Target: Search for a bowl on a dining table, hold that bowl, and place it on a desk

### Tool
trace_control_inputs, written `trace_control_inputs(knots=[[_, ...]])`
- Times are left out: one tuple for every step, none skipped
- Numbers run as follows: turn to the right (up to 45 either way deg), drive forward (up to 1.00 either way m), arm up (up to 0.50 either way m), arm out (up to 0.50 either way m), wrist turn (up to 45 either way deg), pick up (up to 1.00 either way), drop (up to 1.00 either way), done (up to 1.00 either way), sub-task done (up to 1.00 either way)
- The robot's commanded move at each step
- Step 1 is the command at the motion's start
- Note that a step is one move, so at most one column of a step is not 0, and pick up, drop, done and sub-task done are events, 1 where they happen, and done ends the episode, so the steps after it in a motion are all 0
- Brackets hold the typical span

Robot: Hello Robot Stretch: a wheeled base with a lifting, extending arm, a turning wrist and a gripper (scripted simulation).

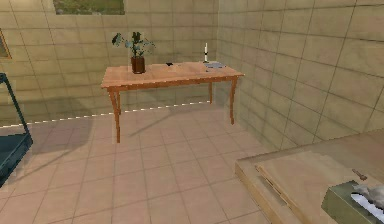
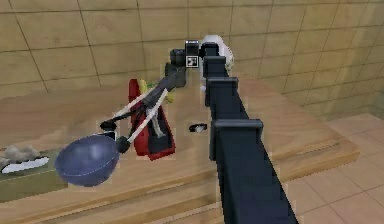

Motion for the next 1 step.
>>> trace_control_inputs(knots=[[0.0,0.0,0.0,0.0,45.0,0.0,0.0,0.0,0.0]])
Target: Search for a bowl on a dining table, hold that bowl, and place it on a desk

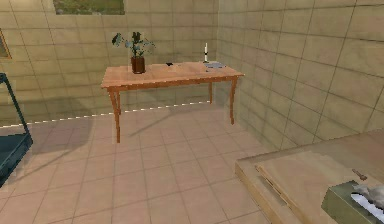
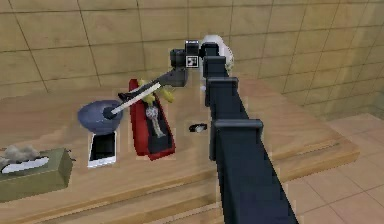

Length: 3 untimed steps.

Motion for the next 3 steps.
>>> trace_control_inputs(knots=[[0.0,0.0,0.0,0.0,45.0,0.0,0.0,0.0,0.0],[0.0,0.0,0.0,0.0,18.0,0.0,0.0,0.0,0.0],[0.0,0.0,-0.2,0.0,0.0,0.0,0.0,0.0,0.0]])
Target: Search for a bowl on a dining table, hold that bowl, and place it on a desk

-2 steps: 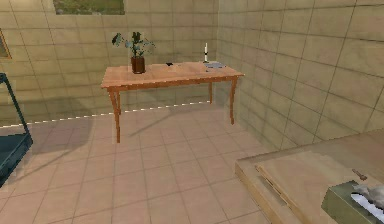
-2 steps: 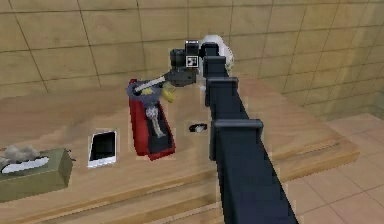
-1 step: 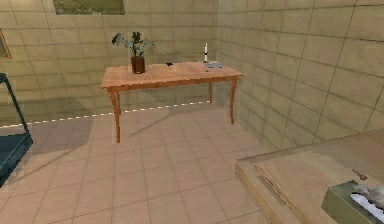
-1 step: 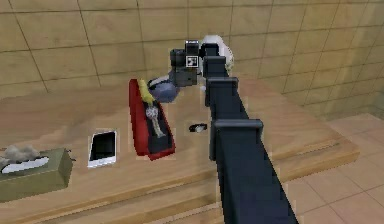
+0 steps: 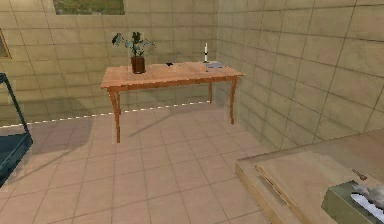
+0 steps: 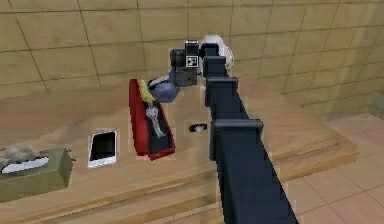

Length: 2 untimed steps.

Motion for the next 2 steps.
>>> trace_control_inputs(knots=[[0.0,0.0,0.0,0.0,0.0,0.0,1.0,0.0,0.0],[0.0,0.0,0.0,-0.1,0.0,0.0,0.0,0.0,0.0]])
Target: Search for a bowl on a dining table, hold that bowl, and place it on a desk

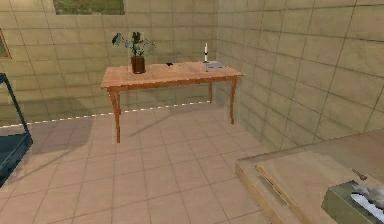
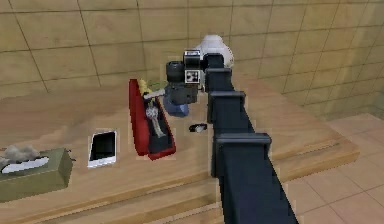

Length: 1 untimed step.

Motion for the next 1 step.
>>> trace_control_inputs(knots=[[0.0,0.0,0.0,0.0,0.0,0.0,0.0,1.0,0.0]])
